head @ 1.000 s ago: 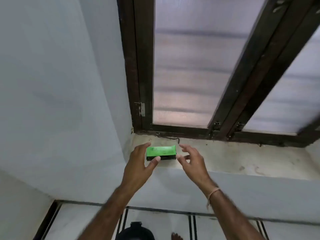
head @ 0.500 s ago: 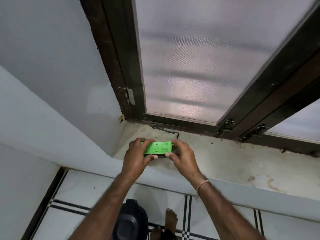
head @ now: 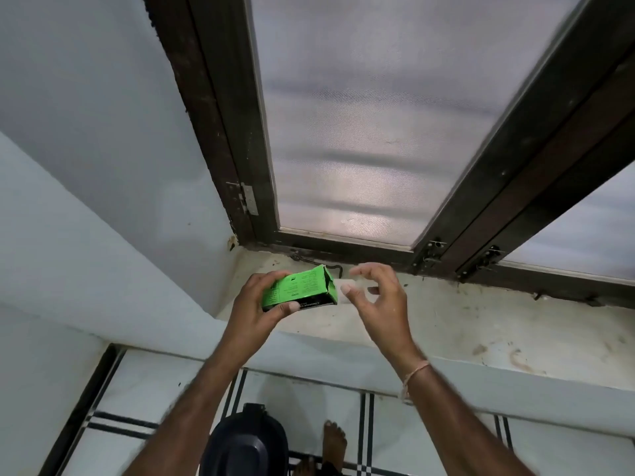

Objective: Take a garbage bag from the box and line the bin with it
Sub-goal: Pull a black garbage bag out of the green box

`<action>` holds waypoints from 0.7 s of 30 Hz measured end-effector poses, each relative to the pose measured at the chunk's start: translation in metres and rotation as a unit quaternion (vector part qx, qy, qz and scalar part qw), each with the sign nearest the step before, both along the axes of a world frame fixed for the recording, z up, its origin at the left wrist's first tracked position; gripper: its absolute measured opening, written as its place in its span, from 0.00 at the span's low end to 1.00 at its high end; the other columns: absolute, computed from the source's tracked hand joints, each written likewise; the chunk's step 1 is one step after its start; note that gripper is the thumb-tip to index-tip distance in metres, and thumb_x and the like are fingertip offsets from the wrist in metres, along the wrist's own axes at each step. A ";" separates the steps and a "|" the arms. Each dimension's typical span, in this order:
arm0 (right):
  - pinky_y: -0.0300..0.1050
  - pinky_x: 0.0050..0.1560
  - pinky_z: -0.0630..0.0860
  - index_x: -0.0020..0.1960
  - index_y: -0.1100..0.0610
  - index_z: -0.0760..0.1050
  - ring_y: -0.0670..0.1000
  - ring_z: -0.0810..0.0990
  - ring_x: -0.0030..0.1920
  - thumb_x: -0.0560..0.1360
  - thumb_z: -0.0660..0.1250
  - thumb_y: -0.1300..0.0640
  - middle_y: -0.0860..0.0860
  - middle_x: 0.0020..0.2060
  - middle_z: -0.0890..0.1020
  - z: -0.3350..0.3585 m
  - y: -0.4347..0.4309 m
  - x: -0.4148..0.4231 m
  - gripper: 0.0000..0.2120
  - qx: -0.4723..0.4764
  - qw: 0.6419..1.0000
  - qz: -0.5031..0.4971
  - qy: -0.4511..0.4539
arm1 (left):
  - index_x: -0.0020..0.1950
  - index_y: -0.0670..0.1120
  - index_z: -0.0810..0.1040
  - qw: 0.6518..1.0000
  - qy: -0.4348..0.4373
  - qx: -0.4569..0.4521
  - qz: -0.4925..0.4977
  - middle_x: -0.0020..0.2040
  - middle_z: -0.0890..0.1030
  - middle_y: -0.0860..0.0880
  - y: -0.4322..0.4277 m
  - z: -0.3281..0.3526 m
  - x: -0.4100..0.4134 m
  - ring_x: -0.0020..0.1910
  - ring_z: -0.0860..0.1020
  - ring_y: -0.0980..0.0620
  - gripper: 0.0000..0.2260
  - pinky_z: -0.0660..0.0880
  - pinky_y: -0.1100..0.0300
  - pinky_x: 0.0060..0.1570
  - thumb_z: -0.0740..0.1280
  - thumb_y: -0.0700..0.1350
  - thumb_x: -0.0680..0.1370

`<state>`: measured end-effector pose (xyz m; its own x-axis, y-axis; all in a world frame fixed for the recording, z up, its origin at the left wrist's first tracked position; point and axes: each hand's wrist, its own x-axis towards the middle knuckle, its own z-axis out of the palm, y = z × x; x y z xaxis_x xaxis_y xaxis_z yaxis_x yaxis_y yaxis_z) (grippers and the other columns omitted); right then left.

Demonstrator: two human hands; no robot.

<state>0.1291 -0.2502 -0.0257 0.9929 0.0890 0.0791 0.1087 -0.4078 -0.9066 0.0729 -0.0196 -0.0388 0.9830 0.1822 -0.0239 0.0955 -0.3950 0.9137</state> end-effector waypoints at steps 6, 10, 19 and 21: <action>0.41 0.45 0.80 0.51 0.56 0.86 0.49 0.83 0.47 0.76 0.77 0.58 0.47 0.47 0.85 0.019 0.002 -0.018 0.04 0.050 0.993 0.073 -0.080 | 0.59 0.77 0.75 0.999 -0.026 0.004 0.018 0.60 0.78 0.57 -0.006 0.013 -0.003 0.59 0.76 0.65 0.21 0.72 0.76 0.50 0.73 0.63 0.68; 0.44 0.52 0.82 0.64 0.55 0.84 0.48 0.84 0.51 0.77 0.76 0.58 0.49 0.54 0.83 0.023 -0.002 -0.019 0.16 0.077 0.992 0.096 -0.015 | 0.59 0.77 0.75 1.000 -0.026 0.006 0.004 0.61 0.77 0.57 -0.009 0.023 -0.007 0.59 0.75 0.67 0.21 0.71 0.78 0.51 0.74 0.62 0.69; 0.45 0.55 0.82 0.49 0.56 0.87 0.52 0.83 0.56 0.81 0.71 0.53 0.48 0.50 0.83 0.034 -0.003 -0.029 0.08 0.154 0.984 0.093 -0.006 | 0.62 0.65 0.77 0.999 -0.025 0.021 0.012 0.60 0.78 0.52 -0.008 0.043 -0.015 0.57 0.75 0.68 0.21 0.75 0.62 0.55 0.75 0.52 0.70; 0.48 0.53 0.82 0.44 0.57 0.87 0.53 0.84 0.53 0.80 0.71 0.53 0.48 0.47 0.84 0.037 -0.002 -0.031 0.10 0.173 0.980 0.094 0.003 | 0.62 0.64 0.78 1.000 -0.023 0.008 0.011 0.61 0.78 0.54 -0.009 0.043 -0.018 0.56 0.75 0.70 0.21 0.76 0.64 0.55 0.75 0.52 0.71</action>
<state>0.0977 -0.2523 0.0112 0.9623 0.2383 0.1314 0.1468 -0.0483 -0.9880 0.0551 -0.0284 0.0042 0.9788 0.2035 0.0252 0.0613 -0.4076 0.9111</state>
